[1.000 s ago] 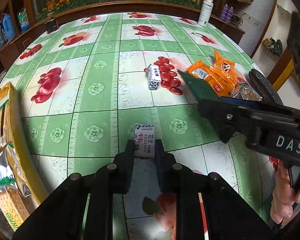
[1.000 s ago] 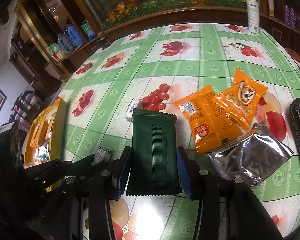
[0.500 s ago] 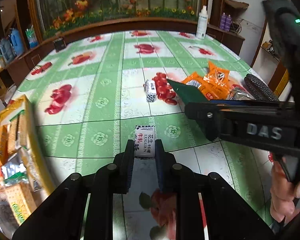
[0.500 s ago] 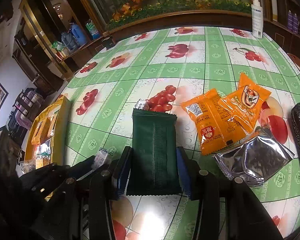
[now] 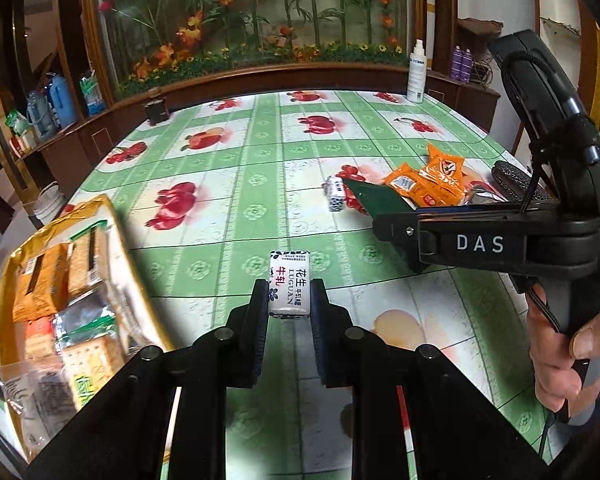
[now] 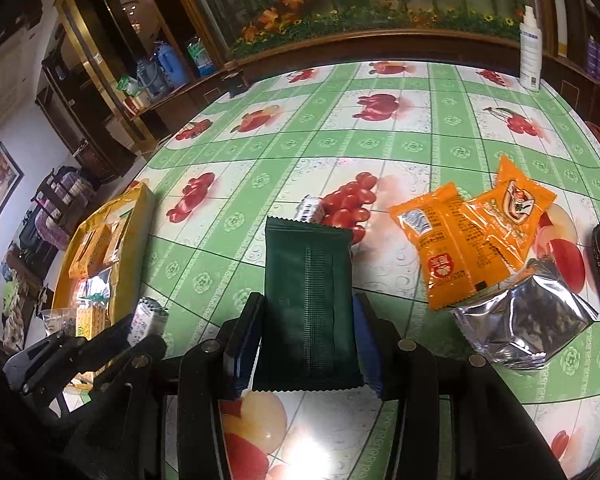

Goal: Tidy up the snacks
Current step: 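Carry the green pouch and nougat box over the tray with both tools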

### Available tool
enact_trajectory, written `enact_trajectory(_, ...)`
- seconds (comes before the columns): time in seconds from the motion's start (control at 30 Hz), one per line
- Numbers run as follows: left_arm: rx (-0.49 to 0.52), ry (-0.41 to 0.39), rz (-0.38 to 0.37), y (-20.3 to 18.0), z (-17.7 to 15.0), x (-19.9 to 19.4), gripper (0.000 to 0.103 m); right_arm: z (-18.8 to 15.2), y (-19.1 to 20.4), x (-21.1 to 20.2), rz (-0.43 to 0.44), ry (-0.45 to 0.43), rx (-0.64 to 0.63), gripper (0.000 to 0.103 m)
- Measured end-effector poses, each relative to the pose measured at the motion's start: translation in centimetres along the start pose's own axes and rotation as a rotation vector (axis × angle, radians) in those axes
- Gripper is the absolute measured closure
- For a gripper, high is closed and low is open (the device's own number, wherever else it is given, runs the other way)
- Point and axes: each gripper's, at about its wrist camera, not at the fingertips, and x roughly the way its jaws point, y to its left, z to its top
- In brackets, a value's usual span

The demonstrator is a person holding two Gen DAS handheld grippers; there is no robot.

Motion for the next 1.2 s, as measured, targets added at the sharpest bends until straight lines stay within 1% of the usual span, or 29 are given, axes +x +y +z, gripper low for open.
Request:
enact_trajectory(0.27,-0.026,-0.022,0.031,1.6,-0.7,-0.9,0.086,-0.4,1.7,-0.3,0.044,-0.011,-0.02,0.057)
enact_trajectory(0.73,-0.07,-0.049,0.071,4.2,-1.4,-2.4,0.086,-1.6,6.5,-0.2,0.131,-0.002,-0.08,0.058)
enact_trajectory(1.2,-0.144,-0.063,0.118,8.0,-2.6,-3.6,0.086,-1.7,10.6,0.0,0.179,-0.002,-0.13,0.058)
